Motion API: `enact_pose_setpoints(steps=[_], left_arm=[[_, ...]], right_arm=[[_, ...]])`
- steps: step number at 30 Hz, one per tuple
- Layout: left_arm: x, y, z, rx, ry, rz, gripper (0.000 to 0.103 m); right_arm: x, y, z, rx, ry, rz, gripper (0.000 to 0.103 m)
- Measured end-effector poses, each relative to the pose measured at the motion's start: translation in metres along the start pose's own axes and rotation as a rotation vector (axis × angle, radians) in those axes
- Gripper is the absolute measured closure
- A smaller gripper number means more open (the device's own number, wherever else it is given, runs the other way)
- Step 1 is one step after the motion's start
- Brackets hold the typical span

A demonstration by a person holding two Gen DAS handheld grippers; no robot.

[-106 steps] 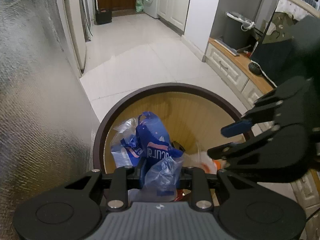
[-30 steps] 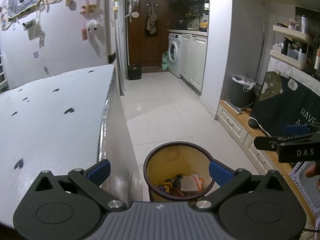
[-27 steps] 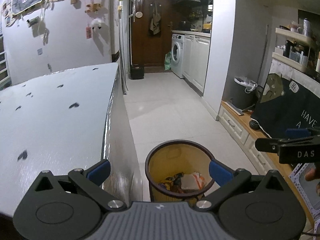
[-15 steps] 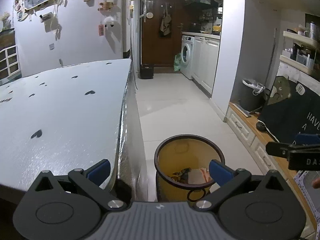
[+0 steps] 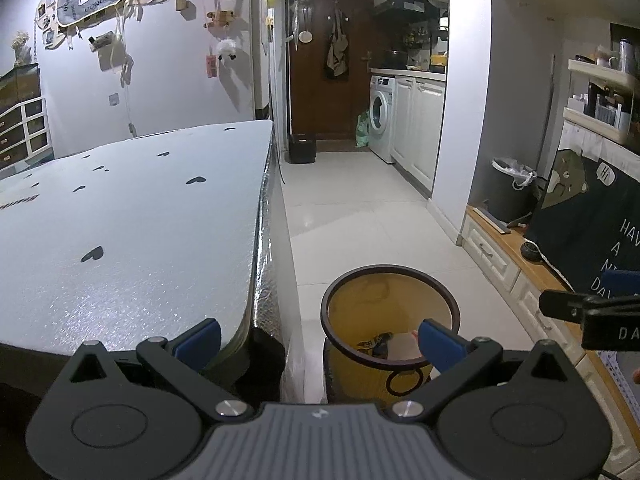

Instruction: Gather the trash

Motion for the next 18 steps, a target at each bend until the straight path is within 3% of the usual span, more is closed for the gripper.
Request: enact_pose_setpoints(steps=[18], left_arm=[[-0.005,0.005,0.0,-0.012,-0.002,-0.002,0.0]], right_arm=[[0.006,0.016,0.004,-0.032,0.03,-0.015,0.0]])
Point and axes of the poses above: each gripper's, at about its wrist camera, not at the fingertips, and y roughly against the way its jaws point, x to its left, z to its top, the point moved 6 cm from there along -y, roughly the way its jaws point, and after that the axes turned 13 degrees about -x, right-handed, at the moved point
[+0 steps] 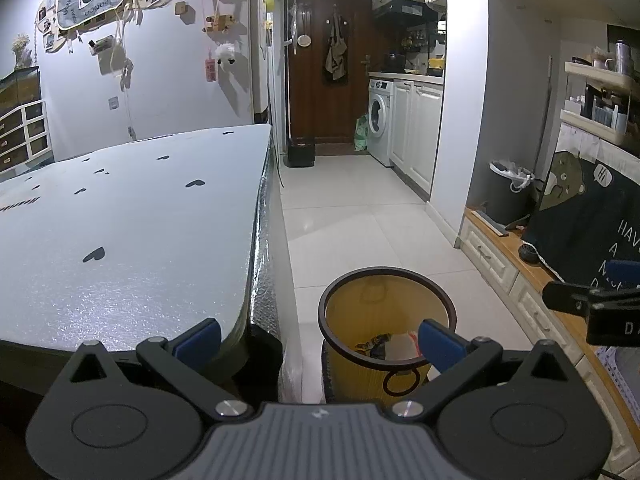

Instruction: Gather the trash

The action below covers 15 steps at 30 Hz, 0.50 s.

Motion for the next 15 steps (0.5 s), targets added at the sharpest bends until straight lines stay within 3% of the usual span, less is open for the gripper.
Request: enact_pose_setpoints(steps=[15], left_arm=[[0.0026,0.0012,-0.0009,-0.007,0.006,0.0,0.0]], right_arm=[[-0.0007,0.0009,0.0017,0.0,0.0,-0.013,0.0]])
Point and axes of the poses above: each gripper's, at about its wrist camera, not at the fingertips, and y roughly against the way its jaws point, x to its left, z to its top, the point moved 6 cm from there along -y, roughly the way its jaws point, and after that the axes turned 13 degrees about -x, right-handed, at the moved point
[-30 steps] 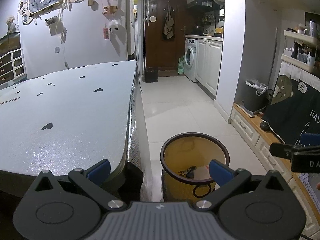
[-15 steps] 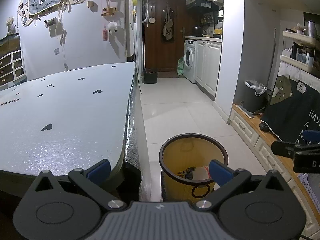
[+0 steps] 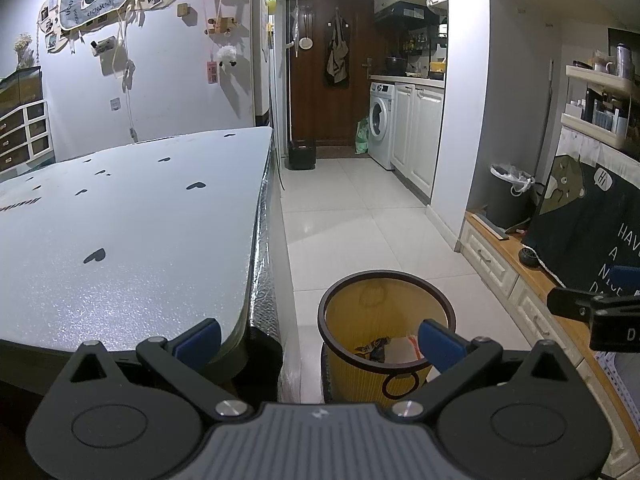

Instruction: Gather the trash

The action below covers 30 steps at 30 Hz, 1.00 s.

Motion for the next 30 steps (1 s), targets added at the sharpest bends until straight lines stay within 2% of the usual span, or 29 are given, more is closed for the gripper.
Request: enact_pose_setpoints(steps=[30], left_arm=[[-0.0027,0.001,0.0019,-0.002,0.004,0.001,0.0]], right_arm=[[0.0,0.0008,-0.0026,0.003,0.0,-0.006,0.0]])
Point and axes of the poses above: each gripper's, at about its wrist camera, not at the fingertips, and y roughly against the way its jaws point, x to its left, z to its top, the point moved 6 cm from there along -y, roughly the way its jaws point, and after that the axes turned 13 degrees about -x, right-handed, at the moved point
